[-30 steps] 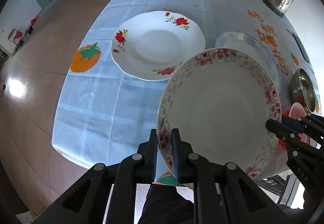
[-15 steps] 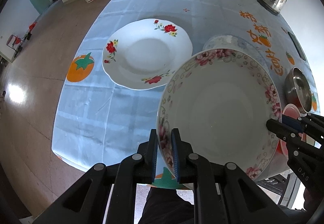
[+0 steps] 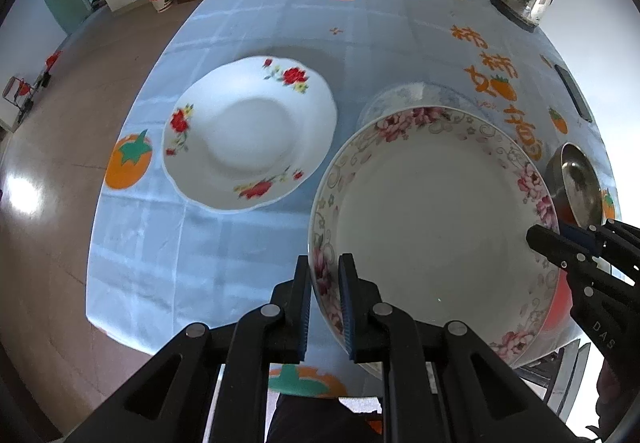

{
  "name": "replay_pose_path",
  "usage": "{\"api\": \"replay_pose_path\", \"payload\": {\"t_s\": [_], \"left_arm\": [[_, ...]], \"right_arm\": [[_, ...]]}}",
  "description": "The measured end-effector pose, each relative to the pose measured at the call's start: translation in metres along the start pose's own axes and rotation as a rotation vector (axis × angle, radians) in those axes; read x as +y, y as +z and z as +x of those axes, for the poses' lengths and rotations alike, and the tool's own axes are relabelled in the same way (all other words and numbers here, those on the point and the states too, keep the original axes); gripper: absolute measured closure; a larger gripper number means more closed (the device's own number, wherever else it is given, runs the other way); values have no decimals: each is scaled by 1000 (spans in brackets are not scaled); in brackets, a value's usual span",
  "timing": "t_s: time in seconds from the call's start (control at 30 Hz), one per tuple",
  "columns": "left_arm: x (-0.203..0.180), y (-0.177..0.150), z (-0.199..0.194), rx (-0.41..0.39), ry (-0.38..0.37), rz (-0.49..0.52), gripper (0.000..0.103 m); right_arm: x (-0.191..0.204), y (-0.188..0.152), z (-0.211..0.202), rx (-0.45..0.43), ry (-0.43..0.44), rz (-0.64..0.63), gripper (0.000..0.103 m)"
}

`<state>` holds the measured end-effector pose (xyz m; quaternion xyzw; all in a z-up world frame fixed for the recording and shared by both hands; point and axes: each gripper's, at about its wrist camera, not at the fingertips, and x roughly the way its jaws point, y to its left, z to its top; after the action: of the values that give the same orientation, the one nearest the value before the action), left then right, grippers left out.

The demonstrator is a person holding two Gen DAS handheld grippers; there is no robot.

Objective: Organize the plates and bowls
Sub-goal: 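Carry the pink-floral plate with both grippers over the blue-patterned plate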

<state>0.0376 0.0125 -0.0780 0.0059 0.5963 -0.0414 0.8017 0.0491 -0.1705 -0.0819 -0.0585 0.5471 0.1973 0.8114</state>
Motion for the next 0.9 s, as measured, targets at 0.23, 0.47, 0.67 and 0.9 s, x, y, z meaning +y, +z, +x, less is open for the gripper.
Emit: {"api": "replay_pose_path", "payload": {"t_s": [0.23,0.47,0.67,0.9], "left_arm": [[-8,16,5,-13,-2,9,88],[-16,25,10,-24,-8,30,88],[-23,30,13,-31,-15,45,88],[-29,38,17,-38,-15,60,88]], "right_arm": [[-13,8,3,-5,-22,12,89],[-24,13,5,-18,-40,27,89],[-34,18,7,-23,-60,38,89],[-41,21,10,-28,-78,44,89]]}}
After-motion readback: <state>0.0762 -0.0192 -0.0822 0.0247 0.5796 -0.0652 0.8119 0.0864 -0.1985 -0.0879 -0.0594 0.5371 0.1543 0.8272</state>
